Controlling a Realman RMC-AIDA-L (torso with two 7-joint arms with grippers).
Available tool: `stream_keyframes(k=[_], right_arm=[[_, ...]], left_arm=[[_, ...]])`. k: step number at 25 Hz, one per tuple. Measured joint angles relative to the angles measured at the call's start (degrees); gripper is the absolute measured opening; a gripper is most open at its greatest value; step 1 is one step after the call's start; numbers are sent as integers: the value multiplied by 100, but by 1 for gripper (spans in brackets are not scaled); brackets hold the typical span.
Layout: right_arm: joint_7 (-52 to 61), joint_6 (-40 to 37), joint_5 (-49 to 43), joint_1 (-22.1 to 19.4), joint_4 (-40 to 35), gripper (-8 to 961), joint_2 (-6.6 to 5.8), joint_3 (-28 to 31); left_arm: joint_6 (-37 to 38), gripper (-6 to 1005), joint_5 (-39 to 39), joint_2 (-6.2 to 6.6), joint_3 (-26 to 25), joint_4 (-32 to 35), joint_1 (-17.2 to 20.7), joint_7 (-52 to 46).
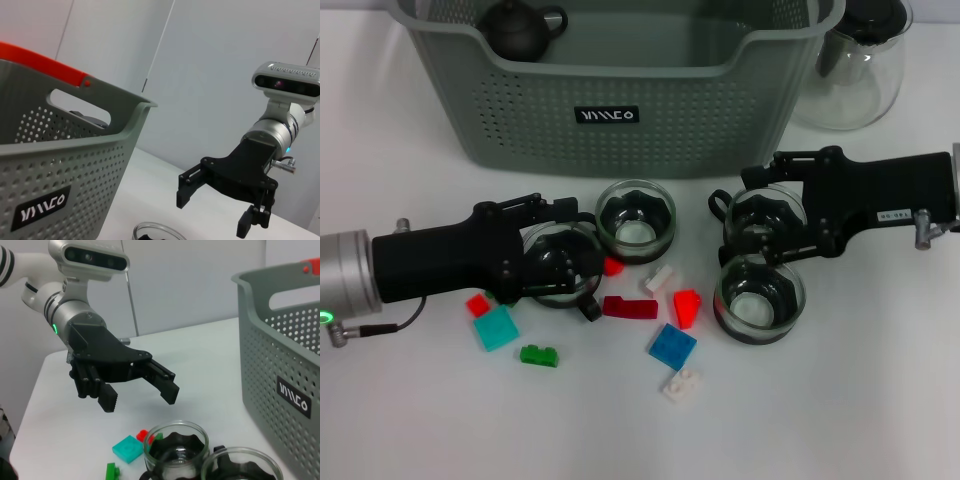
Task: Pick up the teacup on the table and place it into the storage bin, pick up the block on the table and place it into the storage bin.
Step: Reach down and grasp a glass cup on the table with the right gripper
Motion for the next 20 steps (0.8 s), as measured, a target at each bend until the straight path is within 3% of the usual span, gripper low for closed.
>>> stream_keyframes(k=[10,20], right_arm=[[-52,0,2,-97,-4,886,-46,35],[-53,23,32,-94,-23,887,-17,54]], left_arm=[[-30,859,-6,-38,6,-77,-69,27],[-18,859,20,-31,6,-79,-69,-22]])
